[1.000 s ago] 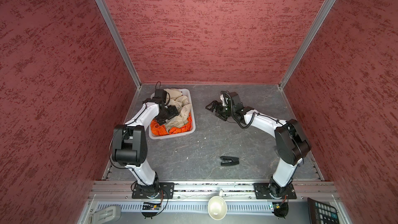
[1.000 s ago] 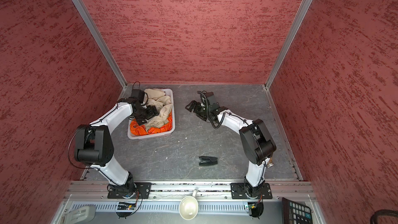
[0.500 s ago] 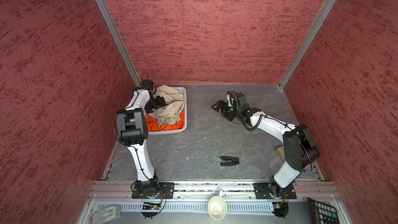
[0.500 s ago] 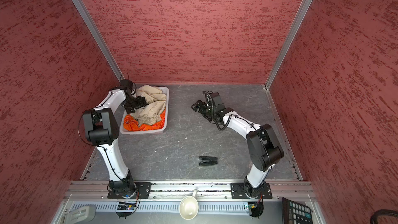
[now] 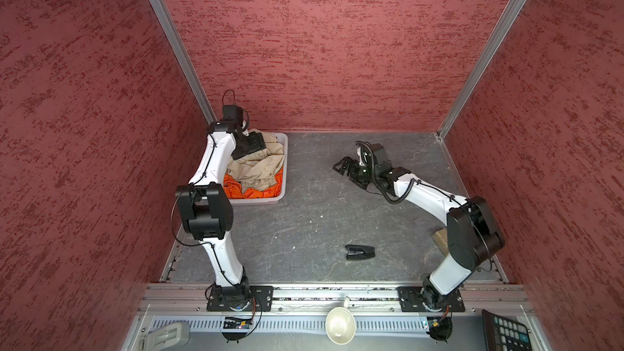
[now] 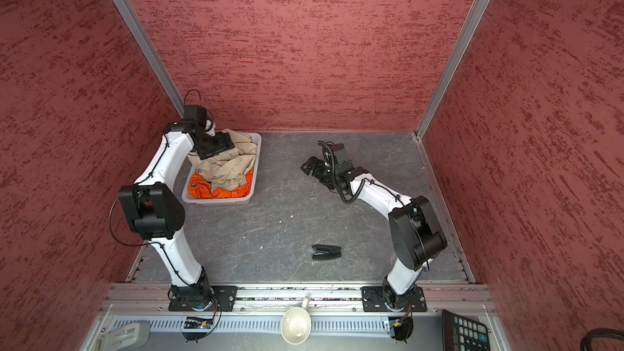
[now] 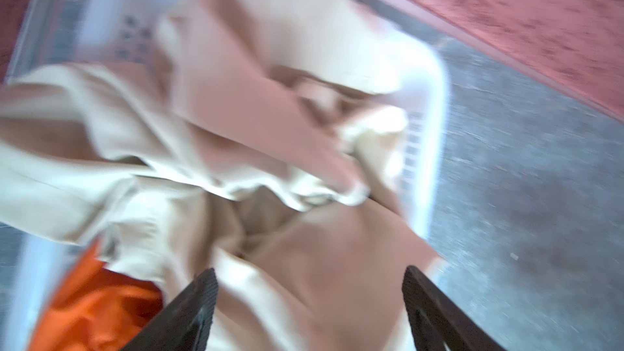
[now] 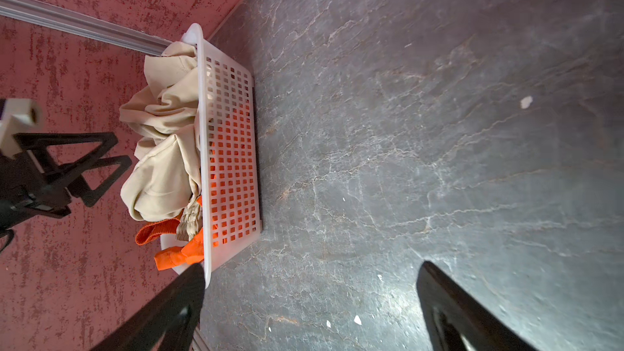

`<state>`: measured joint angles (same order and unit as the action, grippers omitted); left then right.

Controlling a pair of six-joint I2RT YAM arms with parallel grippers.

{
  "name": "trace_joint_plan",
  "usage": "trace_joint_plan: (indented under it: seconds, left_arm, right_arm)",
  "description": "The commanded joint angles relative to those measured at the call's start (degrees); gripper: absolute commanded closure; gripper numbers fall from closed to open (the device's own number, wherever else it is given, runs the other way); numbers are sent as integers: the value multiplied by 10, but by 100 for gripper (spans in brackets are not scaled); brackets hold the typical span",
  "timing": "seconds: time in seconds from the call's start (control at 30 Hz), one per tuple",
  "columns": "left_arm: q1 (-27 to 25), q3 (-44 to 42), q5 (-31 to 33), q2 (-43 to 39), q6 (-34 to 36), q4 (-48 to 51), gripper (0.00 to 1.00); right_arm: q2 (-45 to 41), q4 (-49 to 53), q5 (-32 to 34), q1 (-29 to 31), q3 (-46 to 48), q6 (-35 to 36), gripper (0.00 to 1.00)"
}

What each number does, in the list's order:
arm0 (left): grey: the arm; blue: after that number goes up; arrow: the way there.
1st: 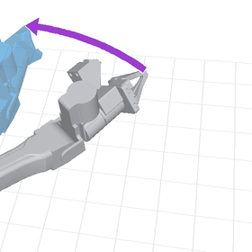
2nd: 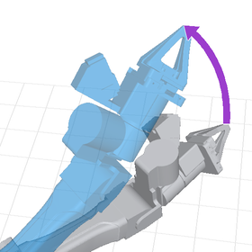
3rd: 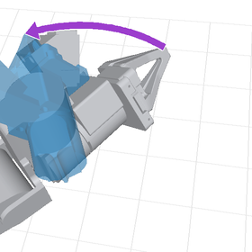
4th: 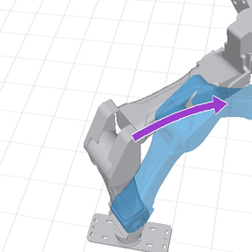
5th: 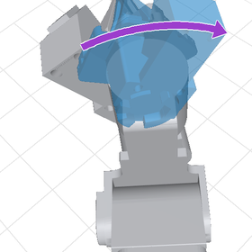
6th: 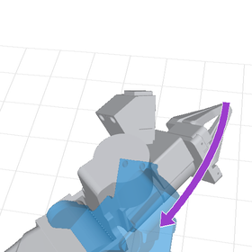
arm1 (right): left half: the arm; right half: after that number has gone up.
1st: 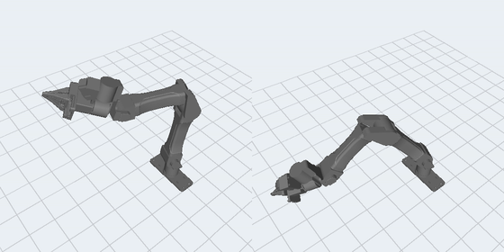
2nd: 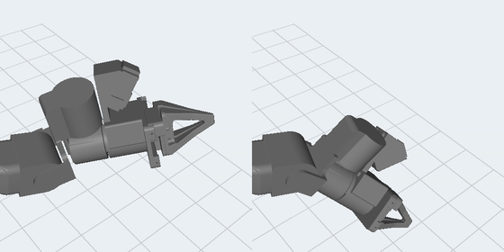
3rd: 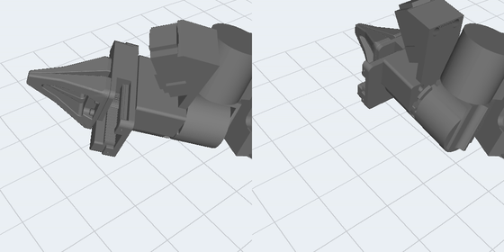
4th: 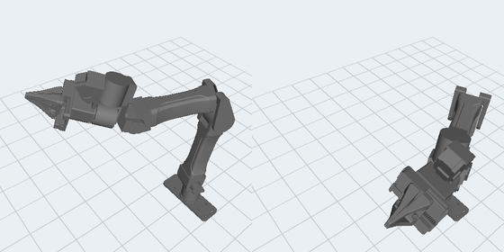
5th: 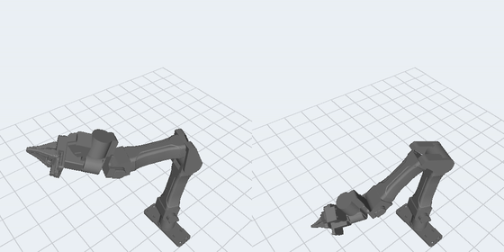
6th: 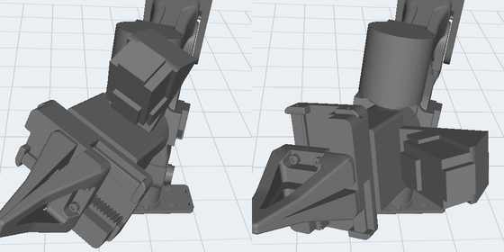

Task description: Fold and stack the shorts

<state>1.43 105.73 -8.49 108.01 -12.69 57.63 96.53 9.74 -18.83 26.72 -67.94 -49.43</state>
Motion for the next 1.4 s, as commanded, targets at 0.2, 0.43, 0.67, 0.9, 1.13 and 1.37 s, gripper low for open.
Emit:
trace_joint_plan:
  seconds: [0.2,0.43,0.67,0.9,1.13,1.37]
  left_arm:
    - [-79,-17,15,53,-18,35,13]
    - [-77,-18,17,77,-6,33,14]
    - [-81,-26,26,83,0,26,14]
    - [-80,-20,88,99,63,61,15]
    - [-71,-42,99,60,107,72,15]
    - [-53,-26,19,-21,72,84,15]
  right_arm:
    - [3,17,-2,-4,-32,21,1]
    - [-10,14,4,-4,-16,20,1]
    - [-15,12,11,-4,-6,18,1]
    - [-11,17,13,-4,-9,21,1]
    - [-10,18,13,-4,-9,21,1]
    - [-16,41,22,-4,-31,39,1]
